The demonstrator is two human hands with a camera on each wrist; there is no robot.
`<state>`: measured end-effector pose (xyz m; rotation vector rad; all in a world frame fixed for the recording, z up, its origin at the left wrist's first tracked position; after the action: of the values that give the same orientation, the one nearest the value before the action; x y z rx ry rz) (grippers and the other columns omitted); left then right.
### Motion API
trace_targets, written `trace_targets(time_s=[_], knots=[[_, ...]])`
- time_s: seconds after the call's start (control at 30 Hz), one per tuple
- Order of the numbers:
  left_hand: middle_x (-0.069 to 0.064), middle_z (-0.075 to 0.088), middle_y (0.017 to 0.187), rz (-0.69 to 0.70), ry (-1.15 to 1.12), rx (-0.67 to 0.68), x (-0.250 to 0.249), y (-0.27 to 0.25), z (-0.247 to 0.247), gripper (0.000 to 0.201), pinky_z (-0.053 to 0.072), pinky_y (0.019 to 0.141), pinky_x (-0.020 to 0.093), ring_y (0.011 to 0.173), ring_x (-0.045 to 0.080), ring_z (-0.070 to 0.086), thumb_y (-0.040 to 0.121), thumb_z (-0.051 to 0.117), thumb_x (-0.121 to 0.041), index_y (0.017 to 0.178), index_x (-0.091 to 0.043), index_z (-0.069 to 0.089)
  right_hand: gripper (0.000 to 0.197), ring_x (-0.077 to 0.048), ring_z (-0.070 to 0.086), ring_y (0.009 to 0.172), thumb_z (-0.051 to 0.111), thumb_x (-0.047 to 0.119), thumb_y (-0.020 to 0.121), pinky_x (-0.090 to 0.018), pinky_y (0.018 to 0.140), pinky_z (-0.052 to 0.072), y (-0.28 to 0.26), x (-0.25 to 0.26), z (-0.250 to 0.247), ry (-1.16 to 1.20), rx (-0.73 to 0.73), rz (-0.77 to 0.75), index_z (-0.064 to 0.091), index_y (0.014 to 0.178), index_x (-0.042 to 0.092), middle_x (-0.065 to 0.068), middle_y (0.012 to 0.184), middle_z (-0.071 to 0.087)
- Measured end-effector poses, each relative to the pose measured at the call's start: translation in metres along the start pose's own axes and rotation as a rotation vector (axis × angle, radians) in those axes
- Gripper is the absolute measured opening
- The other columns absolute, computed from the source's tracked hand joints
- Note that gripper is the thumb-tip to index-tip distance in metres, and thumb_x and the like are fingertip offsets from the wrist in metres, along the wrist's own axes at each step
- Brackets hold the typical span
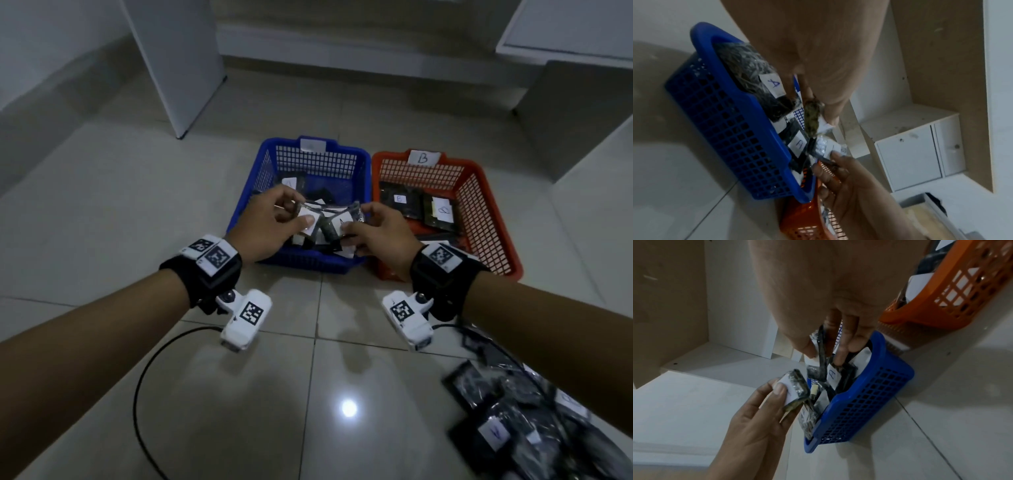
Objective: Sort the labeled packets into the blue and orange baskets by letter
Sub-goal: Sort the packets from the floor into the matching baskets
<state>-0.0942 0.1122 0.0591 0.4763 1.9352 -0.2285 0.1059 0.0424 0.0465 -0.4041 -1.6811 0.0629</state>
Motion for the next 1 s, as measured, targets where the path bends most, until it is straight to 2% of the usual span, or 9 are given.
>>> trace_targets(time_s=[0.07,0.17,0.23,0.3,0.43,0.57,0.63,0.8,1.0], knots=[[-0.008,0.062,0.087,0.017,0.152,-0.047,0.003,0.005,0.004,0.023,0.051,0.072,0.025,0.076,0.007,0.065,0.085,0.077,-0.029,0.102,-0.024,0.061,0.034,-0.019,0.074,0.075,0.074,0.009,0.087,-0.024,0.053,0.055,0.006,-0.005,0.0,-0.021,-0.072,-0.004,0.059,0.118,0.008,-0.015,0.101,0.075],[-0.014,0.064,0.093,0.149,0.683,-0.152,0.007,0.008,0.002,0.023,0.032,0.082,0.036,0.092,0.012,0.056,0.086,0.067,-0.053,0.095,-0.034,0.06,0.031,-0.027,0.073,0.082,0.079,0.019,0.083,-0.039,0.07,0.061,0.015,-0.015,0.0,-0.218,-0.141,-0.059,0.062,0.11,0.019,-0.013,0.097,0.074],[-0.007,0.061,0.107,0.178,0.877,-0.163,0.011,0.01,0.002,0.027,0.028,0.085,0.041,0.106,0.022,0.051,0.087,0.061,-0.058,0.097,-0.033,0.064,0.028,-0.023,0.069,0.083,0.08,0.029,0.082,-0.034,0.074,0.057,0.016,-0.016,0.001,-0.411,-0.174,-0.108,0.066,0.104,0.02,-0.006,0.094,0.072],[-0.002,0.057,0.115,0.148,0.906,-0.152,0.017,0.013,0.001,0.03,0.028,0.087,0.041,0.112,0.026,0.046,0.088,0.06,-0.058,0.1,-0.031,0.068,0.037,-0.02,0.066,0.087,0.077,0.044,0.081,-0.031,0.077,0.054,0.018,-0.019,0.001,-0.558,-0.199,-0.143,0.071,0.107,0.017,-0.005,0.095,0.07],[-0.002,0.055,0.116,0.141,0.841,-0.115,0.023,0.013,-0.003,0.033,0.022,0.084,0.037,0.113,0.026,0.044,0.089,0.06,-0.058,0.106,-0.031,0.069,0.069,-0.026,0.064,0.095,0.056,0.076,0.065,-0.045,0.086,0.056,0.026,-0.031,-0.003,-0.675,-0.189,-0.154,0.073,0.107,0.023,-0.007,0.097,0.07],[-0.007,0.049,0.111,0.176,0.71,-0.137,0.016,-0.005,-0.013,0.03,0.022,0.082,0.033,0.11,0.021,0.042,0.09,0.062,-0.051,0.113,-0.032,0.063,0.064,-0.03,0.044,0.121,0.069,0.057,0.079,-0.043,0.103,0.042,0.002,-0.012,0.002,-0.745,-0.253,-0.154,0.053,0.134,0.028,-0.011,0.129,0.048],[-0.009,0.049,0.105,0.23,0.587,-0.098,0.014,-0.027,-0.025,0.025,0.033,0.082,0.033,0.102,0.018,0.047,0.088,0.069,-0.038,0.109,-0.027,0.063,0.064,-0.03,0.041,0.119,0.07,0.049,0.082,-0.044,0.1,0.041,-0.02,0.002,0.013,-0.833,-0.288,-0.336,0.048,0.138,0.028,-0.009,0.129,0.042],[-0.009,0.066,0.087,-0.083,0.435,0.368,0.036,-0.107,-0.061,0.019,0.052,0.072,0.026,0.077,0.011,0.063,0.084,0.075,-0.032,0.1,-0.025,0.067,0.043,-0.021,0.046,0.11,0.067,0.036,0.085,-0.038,0.095,0.042,-0.069,-0.004,0.091,-0.823,0.177,-0.674,0.06,0.124,0.021,-0.002,0.118,0.049],[-0.01,0.063,0.11,-0.484,0.69,0.779,0.089,-0.233,-0.076,0.044,0.054,0.084,0.033,0.092,0.011,0.061,0.077,0.076,-0.056,0.11,-0.029,0.063,0.032,-0.013,0.053,0.102,0.064,0.031,0.094,-0.03,0.091,0.047,-0.1,-0.051,0.17,-0.91,0.76,-0.588,0.062,0.125,0.02,0.003,0.118,0.051]])
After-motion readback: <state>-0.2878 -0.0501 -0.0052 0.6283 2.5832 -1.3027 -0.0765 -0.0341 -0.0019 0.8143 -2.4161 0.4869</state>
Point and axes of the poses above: each hand's wrist, its own y-axis towards the middle knuckle, its own z-axis out of the palm, x = y × z, the point moved 4 cm from there along y, towards the middle knuckle
